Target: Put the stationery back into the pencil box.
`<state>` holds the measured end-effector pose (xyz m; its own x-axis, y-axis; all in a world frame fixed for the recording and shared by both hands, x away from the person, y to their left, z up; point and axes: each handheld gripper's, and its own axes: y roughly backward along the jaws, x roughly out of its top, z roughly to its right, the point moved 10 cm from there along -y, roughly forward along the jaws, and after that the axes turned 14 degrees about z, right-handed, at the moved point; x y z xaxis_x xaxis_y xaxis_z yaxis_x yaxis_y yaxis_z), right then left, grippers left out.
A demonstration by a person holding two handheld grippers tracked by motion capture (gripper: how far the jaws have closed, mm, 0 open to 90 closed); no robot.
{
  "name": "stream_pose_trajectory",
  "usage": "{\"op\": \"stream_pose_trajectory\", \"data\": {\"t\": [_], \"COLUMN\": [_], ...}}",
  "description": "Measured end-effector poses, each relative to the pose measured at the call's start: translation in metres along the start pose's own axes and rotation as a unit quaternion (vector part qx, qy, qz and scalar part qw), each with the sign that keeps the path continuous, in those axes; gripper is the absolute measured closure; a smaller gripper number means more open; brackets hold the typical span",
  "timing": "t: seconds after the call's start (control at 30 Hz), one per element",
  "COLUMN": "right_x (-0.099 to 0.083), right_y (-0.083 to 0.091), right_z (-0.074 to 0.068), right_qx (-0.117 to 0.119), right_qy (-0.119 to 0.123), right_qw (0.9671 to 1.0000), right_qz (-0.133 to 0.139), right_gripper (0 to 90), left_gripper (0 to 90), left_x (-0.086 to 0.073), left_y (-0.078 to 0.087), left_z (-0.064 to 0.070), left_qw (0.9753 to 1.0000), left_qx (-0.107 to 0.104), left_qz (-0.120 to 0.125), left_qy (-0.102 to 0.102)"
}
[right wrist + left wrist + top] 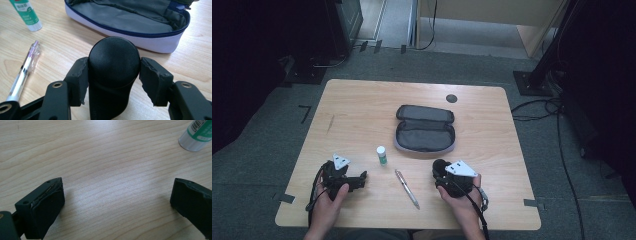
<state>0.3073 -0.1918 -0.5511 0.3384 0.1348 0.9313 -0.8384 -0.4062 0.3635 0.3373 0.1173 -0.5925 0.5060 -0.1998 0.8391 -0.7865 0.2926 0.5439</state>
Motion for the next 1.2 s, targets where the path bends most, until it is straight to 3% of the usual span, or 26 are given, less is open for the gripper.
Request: {"op": "stream_pose_trajectory", "data": {"t": [0.3,0.77,1.2], "right_x": [0.005,0.038,0.087], "right_y": [-0.007,-0.019,-0.031], "right_z": [0.005,0.013,0.031], "right_qx": [-0.008,-0.019,-0.032], "right_qy": [-0.001,0.005,0.028], "right_qw": [0.9999,0.9989,0.9972], "right_qz": [0.009,0.043,0.062], "right_gripper": [42.1,42.1,42.1], "left_gripper": [0.0,0.0,0.0], "left_x": [0.000,0.000,0.000], "left_y": [0.000,0.000,0.000], "left_z": [0.000,0.000,0.000], "left_qw": [1.0000,1.0000,1.0000], "left_qx": [0.000,0.000,0.000], "left_qz": [0.000,0.000,0.000], "left_qy": [0.000,0.000,0.001]}}
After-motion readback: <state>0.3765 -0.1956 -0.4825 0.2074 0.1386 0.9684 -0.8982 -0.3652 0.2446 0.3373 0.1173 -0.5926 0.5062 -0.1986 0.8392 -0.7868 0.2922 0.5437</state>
